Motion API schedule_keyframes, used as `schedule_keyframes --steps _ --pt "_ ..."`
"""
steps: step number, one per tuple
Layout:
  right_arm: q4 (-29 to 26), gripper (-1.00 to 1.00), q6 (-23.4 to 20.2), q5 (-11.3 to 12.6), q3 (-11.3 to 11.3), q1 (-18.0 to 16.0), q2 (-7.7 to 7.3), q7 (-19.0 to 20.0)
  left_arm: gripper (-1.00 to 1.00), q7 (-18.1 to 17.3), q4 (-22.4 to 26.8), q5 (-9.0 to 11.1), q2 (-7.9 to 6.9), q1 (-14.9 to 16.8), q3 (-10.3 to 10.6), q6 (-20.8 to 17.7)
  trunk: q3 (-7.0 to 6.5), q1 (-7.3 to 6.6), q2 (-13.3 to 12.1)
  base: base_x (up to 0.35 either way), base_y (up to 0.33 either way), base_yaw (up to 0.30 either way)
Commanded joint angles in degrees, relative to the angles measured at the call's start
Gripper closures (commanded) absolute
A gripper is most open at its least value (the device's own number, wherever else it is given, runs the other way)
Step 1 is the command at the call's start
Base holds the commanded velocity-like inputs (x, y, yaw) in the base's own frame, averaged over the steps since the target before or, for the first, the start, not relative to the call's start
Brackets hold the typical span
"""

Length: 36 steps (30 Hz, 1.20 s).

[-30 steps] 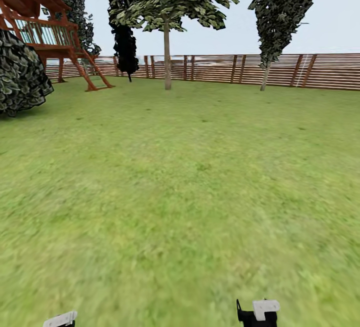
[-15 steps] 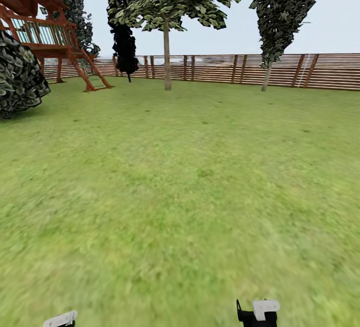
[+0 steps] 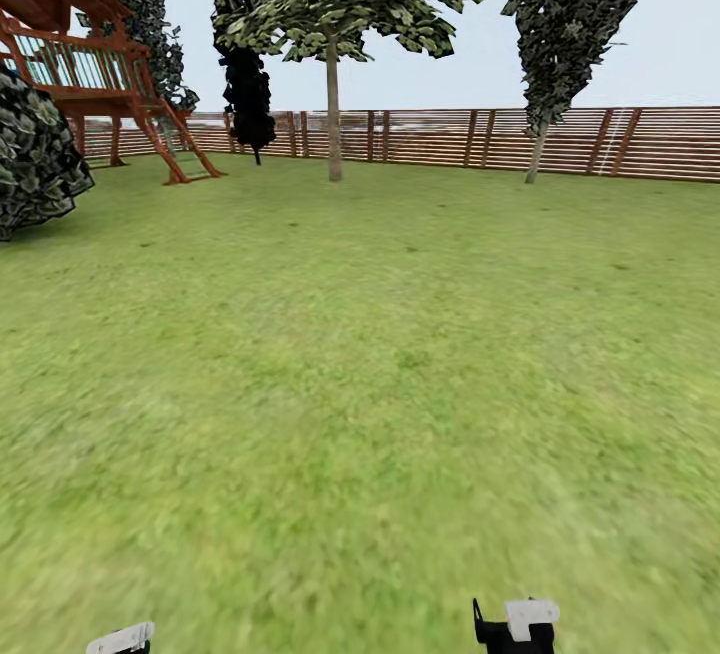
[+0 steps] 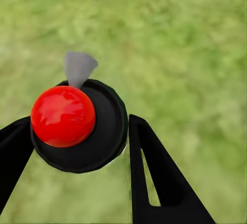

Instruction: In the garden, pick up the pesticide atomizer on the floor and spray pesticide onto both trees until each tree trunk is fully covered.

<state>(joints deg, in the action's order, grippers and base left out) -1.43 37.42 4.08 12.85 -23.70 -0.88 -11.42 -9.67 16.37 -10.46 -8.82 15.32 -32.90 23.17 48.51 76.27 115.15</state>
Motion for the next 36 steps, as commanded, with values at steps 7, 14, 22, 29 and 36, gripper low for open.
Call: schedule_keyframes --steps 7,14,22,29,36 --pt "0.02 -1.00 0.12 0.41 0.51 -0.03 0.00 -0.18 1.00 -0.26 -0.03 -0.52 -0.03 0.06 -0.50 0.21 0.05 0.03 0.02 0.338 0.000 0.000" --pt "0.02 -1.00 0.12 0.43 0.51 -0.03 -0.01 -0.18 1.00 -0.26 -0.03 -0.52 -0.04 0.06 -0.50 0.21 0.05 0.03 0.02 0.338 0.000 0.000" --pt "0.02 -1.00 0.14 0.41 0.51 -0.03 0.00 -0.18 1.00 -0.26 -0.03 -0.52 -0.03 0.06 -0.50 0.21 0.05 0.03 0.02 0.339 0.000 0.000" --pt "0.02 -1.00 0.12 0.42 0.51 -0.03 -0.01 -0.18 1.00 -0.26 -0.02 -0.52 -0.04 0.06 -0.50 0.21 0.05 0.03 0.02 0.339 0.000 0.000" --pt "0.02 -1.00 0.13 0.42 0.51 -0.03 0.00 -0.18 1.00 -0.26 -0.02 -0.52 -0.06 0.06 -0.50 0.21 0.05 0.03 0.02 0.338 0.000 0.000"
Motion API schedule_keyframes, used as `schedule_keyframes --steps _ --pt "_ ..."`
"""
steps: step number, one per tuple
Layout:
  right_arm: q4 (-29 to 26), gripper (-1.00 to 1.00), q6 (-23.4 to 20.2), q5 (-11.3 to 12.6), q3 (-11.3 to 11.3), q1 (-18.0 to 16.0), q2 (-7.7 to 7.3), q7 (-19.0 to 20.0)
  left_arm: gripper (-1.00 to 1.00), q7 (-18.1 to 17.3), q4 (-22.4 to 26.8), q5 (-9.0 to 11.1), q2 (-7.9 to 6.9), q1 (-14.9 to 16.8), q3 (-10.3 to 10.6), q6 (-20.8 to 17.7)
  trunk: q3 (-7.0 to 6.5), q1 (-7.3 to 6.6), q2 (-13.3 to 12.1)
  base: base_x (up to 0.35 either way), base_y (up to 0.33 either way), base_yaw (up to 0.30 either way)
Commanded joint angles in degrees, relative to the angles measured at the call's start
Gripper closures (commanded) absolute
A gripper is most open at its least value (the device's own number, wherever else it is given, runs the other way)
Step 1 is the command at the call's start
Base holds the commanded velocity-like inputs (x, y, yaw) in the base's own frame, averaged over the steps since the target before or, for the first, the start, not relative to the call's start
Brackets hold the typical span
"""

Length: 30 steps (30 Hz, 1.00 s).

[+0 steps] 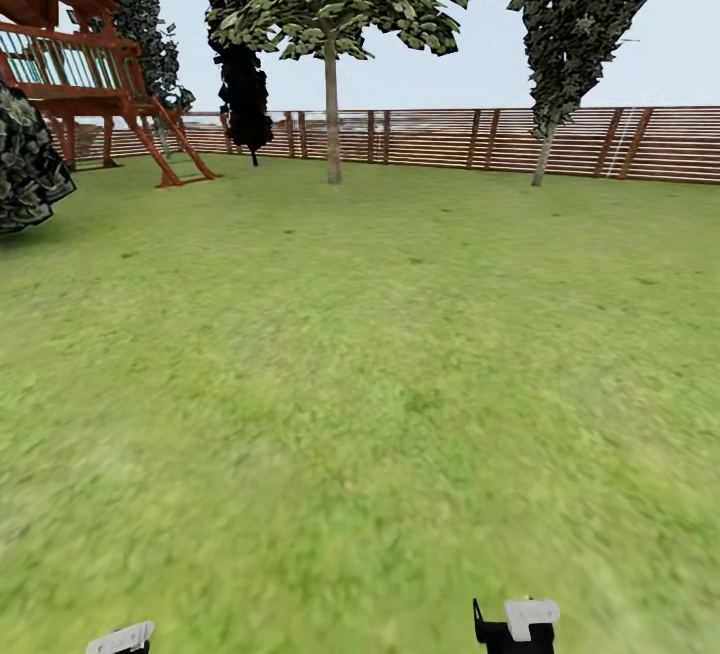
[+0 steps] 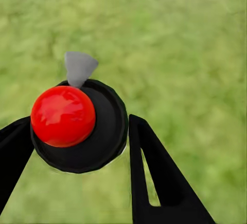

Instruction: In the garden, pick up the pesticide atomizer on the floor and spray pesticide onto both trees until each tree trunk is fully covered.

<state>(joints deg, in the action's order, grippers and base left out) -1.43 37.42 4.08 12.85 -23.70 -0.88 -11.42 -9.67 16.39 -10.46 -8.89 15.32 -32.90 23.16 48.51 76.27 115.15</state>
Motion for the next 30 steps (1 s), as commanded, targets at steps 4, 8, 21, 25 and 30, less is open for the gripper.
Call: schedule_keyframes --steps 4,8,21,25,30 --pt "0.02 -1.00 0.11 0.41 0.50 -0.03 -0.02 -0.18 1.00 -0.26 -0.04 -0.53 0.01 0.06 -0.50 0.25 0.05 0.03 0.02 0.338 0.000 0.000" --pt "0.02 -1.00 0.11 0.42 0.50 -0.03 0.00 -0.18 1.00 -0.26 -0.04 -0.52 0.01 0.06 -0.56 0.28 0.05 0.03 0.02 0.338 0.000 0.000" --pt "0.02 -1.00 0.11 0.40 0.50 -0.03 0.00 -0.18 1.00 -0.22 -0.04 -0.48 -0.03 0.06 -0.56 0.24 0.05 0.03 0.02 0.339 0.000 0.000" --pt "0.02 -1.00 0.11 0.40 0.50 -0.03 -0.01 -0.18 1.00 -0.18 -0.04 -0.52 0.00 0.06 -0.52 0.22 0.05 0.03 0.02 0.338 0.000 0.000" --pt "0.02 -1.00 0.13 0.40 0.50 -0.03 -0.01 -0.18 1.00 -0.18 -0.04 -0.52 0.00 0.06 -0.52 0.20 0.05 0.03 0.02 0.338 0.000 0.000"
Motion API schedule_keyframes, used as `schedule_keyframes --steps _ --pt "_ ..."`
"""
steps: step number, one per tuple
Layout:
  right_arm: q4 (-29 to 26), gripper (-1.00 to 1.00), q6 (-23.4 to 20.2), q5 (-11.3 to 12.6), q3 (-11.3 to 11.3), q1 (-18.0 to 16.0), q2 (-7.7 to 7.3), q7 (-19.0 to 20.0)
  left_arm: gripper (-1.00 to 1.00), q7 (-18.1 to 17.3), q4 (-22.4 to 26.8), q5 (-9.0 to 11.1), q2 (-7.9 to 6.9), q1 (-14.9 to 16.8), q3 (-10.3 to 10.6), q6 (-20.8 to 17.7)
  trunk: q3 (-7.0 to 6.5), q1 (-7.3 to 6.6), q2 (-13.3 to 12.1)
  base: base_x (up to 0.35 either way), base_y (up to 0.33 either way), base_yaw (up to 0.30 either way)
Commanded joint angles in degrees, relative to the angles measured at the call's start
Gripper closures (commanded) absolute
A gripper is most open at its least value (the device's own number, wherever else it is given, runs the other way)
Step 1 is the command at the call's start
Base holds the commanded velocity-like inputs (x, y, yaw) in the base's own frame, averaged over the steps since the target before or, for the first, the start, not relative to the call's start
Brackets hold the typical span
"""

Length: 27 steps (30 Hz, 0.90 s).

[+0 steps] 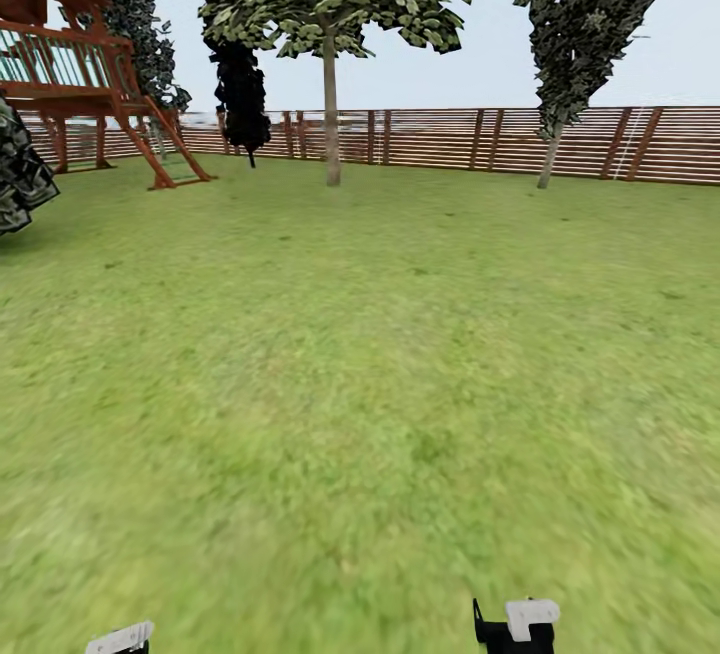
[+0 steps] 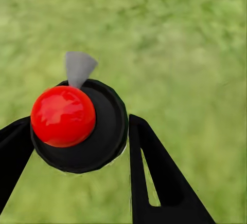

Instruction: In the garden, pick up the pesticide atomizer on the floor and spray pesticide onto both trees until each tree trunk is fully covered.

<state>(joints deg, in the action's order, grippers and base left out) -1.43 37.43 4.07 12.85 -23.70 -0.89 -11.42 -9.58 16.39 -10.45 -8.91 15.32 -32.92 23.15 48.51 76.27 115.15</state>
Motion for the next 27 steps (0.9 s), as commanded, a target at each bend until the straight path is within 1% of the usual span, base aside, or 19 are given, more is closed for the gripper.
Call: schedule_keyframes --steps 1,27 --pt "0.02 -1.00 0.12 0.41 0.51 -0.03 0.00 -0.18 1.00 -0.26 -0.05 -0.53 0.02 0.06 -0.49 0.22 0.05 0.03 0.02 0.338 0.000 0.000" --pt "0.02 -1.00 0.10 0.41 0.51 -0.03 -0.01 -0.18 1.00 -0.26 -0.12 -0.44 0.12 0.06 -0.48 0.21 0.05 0.03 0.02 0.338 0.000 0.000"
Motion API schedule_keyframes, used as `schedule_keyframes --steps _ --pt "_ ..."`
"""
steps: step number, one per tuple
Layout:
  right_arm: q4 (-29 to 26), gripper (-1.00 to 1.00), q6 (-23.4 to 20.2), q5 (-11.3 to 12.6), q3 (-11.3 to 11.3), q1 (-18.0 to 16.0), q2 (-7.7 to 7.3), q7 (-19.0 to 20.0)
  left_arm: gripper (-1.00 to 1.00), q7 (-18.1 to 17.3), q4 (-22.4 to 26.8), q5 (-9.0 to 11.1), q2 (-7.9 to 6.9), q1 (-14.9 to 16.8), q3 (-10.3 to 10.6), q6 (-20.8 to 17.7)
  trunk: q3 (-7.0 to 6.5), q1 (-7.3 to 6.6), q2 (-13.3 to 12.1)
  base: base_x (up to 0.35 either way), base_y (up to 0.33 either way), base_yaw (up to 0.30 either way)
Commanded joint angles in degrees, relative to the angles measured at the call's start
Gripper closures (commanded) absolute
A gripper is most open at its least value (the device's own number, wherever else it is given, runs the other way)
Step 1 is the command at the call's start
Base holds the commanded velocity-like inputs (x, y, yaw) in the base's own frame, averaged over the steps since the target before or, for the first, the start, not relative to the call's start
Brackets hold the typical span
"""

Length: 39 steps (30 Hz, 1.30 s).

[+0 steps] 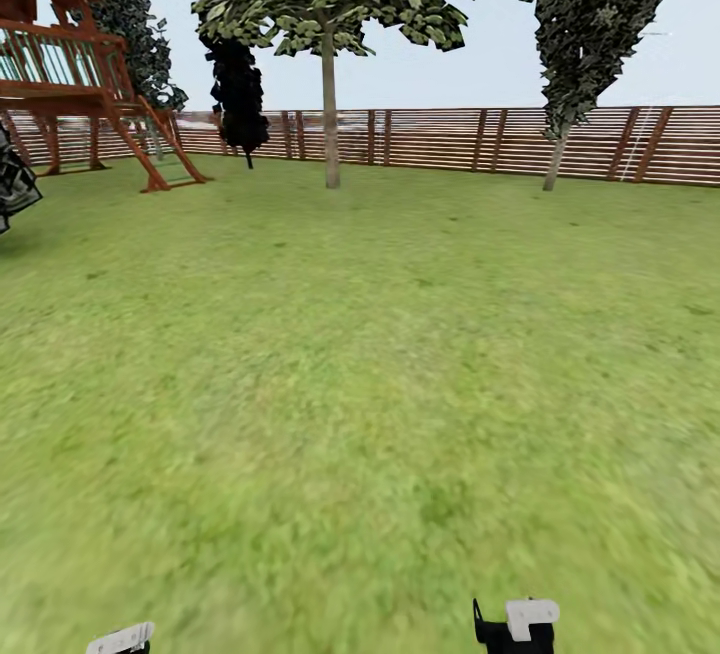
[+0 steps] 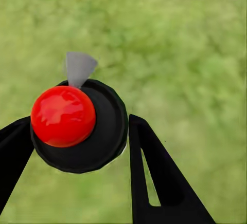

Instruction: In the garden, pick up the pesticide atomizer on the floor and spray pesticide onto both trees until each tree trunk is fully covered.

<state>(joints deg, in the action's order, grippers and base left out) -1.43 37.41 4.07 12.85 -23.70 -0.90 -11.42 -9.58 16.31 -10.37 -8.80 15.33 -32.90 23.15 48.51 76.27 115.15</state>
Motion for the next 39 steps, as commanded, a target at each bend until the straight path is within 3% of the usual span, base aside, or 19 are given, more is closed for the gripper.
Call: schedule_keyframes --steps 1,39 --pt "0.02 -1.00 0.12 0.41 0.50 -0.03 0.01 -0.18 1.00 -0.26 0.00 -0.53 0.02 0.06 -0.50 0.22 0.05 0.03 0.02 0.338 0.000 0.000" --pt "0.02 -1.00 0.12 0.41 0.50 -0.03 -0.05 -0.18 1.00 -0.26 -0.05 -0.53 0.02 0.06 -0.59 0.14 0.05 0.03 0.02 0.338 0.000 0.000"
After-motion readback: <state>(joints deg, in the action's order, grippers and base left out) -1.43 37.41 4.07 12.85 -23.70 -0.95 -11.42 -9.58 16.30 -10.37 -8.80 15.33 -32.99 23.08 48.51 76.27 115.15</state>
